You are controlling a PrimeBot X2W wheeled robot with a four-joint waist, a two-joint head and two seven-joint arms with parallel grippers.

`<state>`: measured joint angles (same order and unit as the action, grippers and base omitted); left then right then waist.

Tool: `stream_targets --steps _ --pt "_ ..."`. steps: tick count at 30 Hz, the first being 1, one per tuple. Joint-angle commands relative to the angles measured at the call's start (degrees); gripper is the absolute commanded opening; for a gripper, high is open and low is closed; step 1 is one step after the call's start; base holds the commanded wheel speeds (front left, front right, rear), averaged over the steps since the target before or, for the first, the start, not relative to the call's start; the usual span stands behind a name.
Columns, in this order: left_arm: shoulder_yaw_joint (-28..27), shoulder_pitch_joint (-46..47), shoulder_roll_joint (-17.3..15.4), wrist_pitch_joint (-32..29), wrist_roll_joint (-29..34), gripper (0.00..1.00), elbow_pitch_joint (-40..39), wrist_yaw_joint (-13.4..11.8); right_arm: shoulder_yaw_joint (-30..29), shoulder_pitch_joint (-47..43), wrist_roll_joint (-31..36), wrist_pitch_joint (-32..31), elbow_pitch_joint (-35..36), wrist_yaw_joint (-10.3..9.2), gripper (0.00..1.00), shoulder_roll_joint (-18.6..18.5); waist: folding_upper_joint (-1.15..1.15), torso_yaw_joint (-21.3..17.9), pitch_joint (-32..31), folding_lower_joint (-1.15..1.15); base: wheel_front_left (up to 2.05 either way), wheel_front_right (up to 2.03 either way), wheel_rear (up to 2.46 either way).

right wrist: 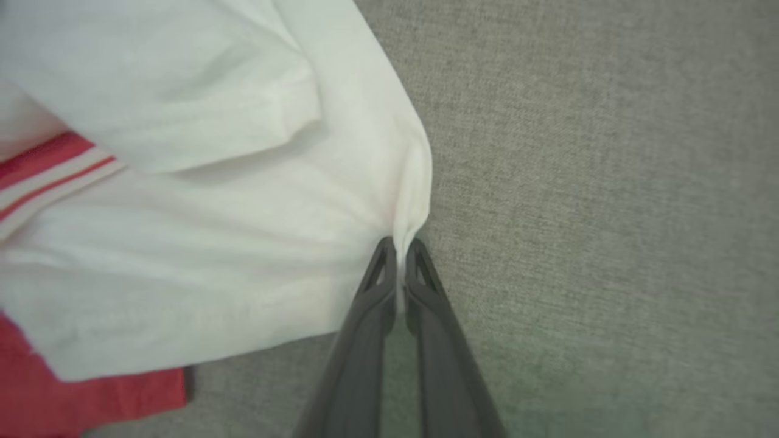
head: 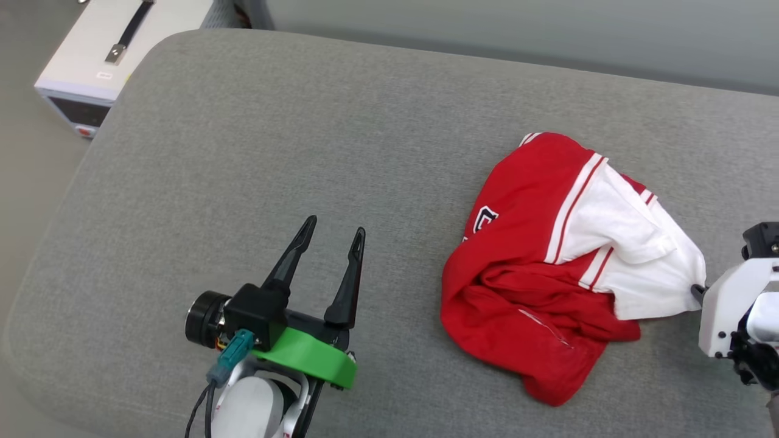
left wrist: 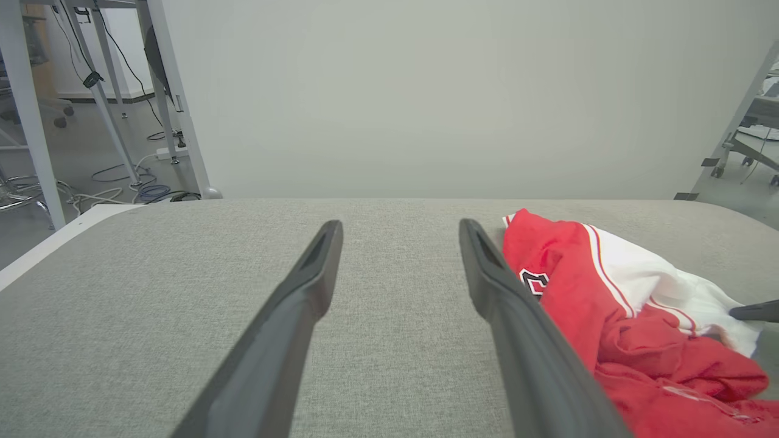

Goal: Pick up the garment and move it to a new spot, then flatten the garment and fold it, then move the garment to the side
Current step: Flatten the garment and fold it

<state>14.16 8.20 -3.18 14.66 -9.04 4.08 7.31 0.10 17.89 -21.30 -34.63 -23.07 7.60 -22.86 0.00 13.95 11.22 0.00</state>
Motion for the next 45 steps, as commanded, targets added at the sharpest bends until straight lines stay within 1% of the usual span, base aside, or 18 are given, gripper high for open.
stream_targets --steps 1,2,3,4,5,9,12,15,20,23,25,28,32,34,36,38,41,45 --pt "-0.15 -0.41 0.30 0.34 0.40 1.00 0.27 0.15 0.08 -2.06 -0.40 0.70 -0.16 -0.11 0.00 0.83 0.00 -1.40 -0.50 0.00 0.00 0.00 0.00" --pt "-0.07 -0.36 0.30 0.34 0.43 1.00 0.41 0.15 0.02 -2.37 -0.60 1.72 0.25 -0.11 0.00 1.28 0.00 -1.74 -0.60 0.00 0.00 0.00 0.00" --pt "0.07 -0.31 0.30 0.34 0.43 1.00 0.52 0.16 -0.07 -2.52 -0.70 2.79 0.59 -0.11 0.24 1.62 0.00 -2.01 -0.73 0.00 0.00 0.00 0.00" --pt "0.24 -0.25 0.29 0.34 0.45 1.00 0.63 0.16 -0.16 -2.62 -0.63 4.38 1.01 -0.11 0.82 1.98 0.00 -2.38 -0.89 0.00 0.00 0.00 0.00" --pt "0.36 -0.20 0.27 0.34 0.46 1.00 0.69 0.16 -0.20 -2.63 -0.55 5.74 1.31 -0.11 1.00 2.29 0.00 -2.67 -1.03 0.00 0.00 0.00 0.00" --pt "0.98 -0.16 -0.19 0.34 0.32 1.00 1.15 0.16 0.27 -2.69 -0.77 12.20 2.95 -0.11 1.00 3.33 0.00 -4.14 -2.27 0.00 0.00 0.00 0.00" --pt "1.74 -0.31 -0.65 0.34 0.13 1.00 1.53 0.17 0.41 -3.47 -0.75 18.40 5.00 -0.11 1.00 3.66 0.00 -5.36 -3.46 0.00 0.00 0.00 0.00" --pt "1.96 -0.54 -0.69 0.34 -0.44 1.00 1.57 0.17 -0.05 -5.08 -1.36 24.01 7.62 -0.11 1.00 4.95 0.00 -6.55 -4.45 0.00 0.00 0.00 0.00" --pt "2.42 -1.28 -0.72 0.34 -1.53 1.00 1.89 0.17 -0.64 -9.96 -0.97 33.30 13.17 -0.11 1.00 8.37 0.00 -8.56 -5.68 0.00 0.00 0.00 0.00" --pt "3.03 -1.85 -0.90 0.34 -1.98 1.00 2.32 0.17 -1.00 -13.06 0.09 37.30 15.79 -0.11 1.00 11.13 0.00 -9.74 -5.96 0.00 0.00 0.00 0.00" --pt "3.75 -2.01 -1.27 0.34 -2.05 1.00 2.63 0.17 -1.43 -14.60 0.87 38.89 17.09 -0.11 1.00 12.93 0.00 -10.47 -6.02 0.00 0.00 0.00 0.00" --pt "4.85 -1.32 -1.91 0.34 -2.40 1.00 3.01 0.17 -1.51 -15.95 1.85 39.28 18.61 -0.11 1.00 14.88 0.00 -11.71 -5.71 0.00 0.00 0.00 0.00" --pt "9.33 3.16 -3.85 -0.09 -4.40 1.00 4.58 0.17 -1.06 -16.16 3.15 38.24 20.68 -0.11 1.00 16.34 0.00 -13.89 -4.50 0.00 0.00 0.00 0.00" --pt "12.67 7.48 -5.21 -2.86 -6.33 1.00 5.69 0.17 -0.88 -15.95 3.77 37.57 21.50 -0.11 1.00 16.81 0.00 -15.12 -3.76 0.00 0.00 0.00 0.00" --pt "16.37 13.02 -6.63 -7.57 -8.99 1.00 6.50 0.17 -0.68 -15.56 4.20 37.04 22.30 -0.11 1.00 17.26 0.00 -16.43 -2.76 0.00 0.00 0.00 0.00" --pt "20.72 19.44 -8.24 -13.62 -12.08 1.00 7.30 0.17 -0.30 -15.15 4.56 36.53 22.87 -0.11 1.00 17.67 0.00 -17.81 -1.73 0.00 0.00 0.00 0.00" --pt "27.70 29.72 -10.45 -24.43 -19.71 1.00 8.84 0.17 0.97 -14.18 4.80 36.09 23.59 -0.11 1.00 18.14 0.00 -20.07 0.22 0.00 0.00 0.00 0.00" --pt "35.70 40.85 -14.87 -37.31 -29.45 1.00 11.43 0.17 3.80 -12.15 4.86 36.62 24.01 -0.11 1.00 18.64 0.00 -23.90 2.70 0.00 0.00 0.00 0.00"
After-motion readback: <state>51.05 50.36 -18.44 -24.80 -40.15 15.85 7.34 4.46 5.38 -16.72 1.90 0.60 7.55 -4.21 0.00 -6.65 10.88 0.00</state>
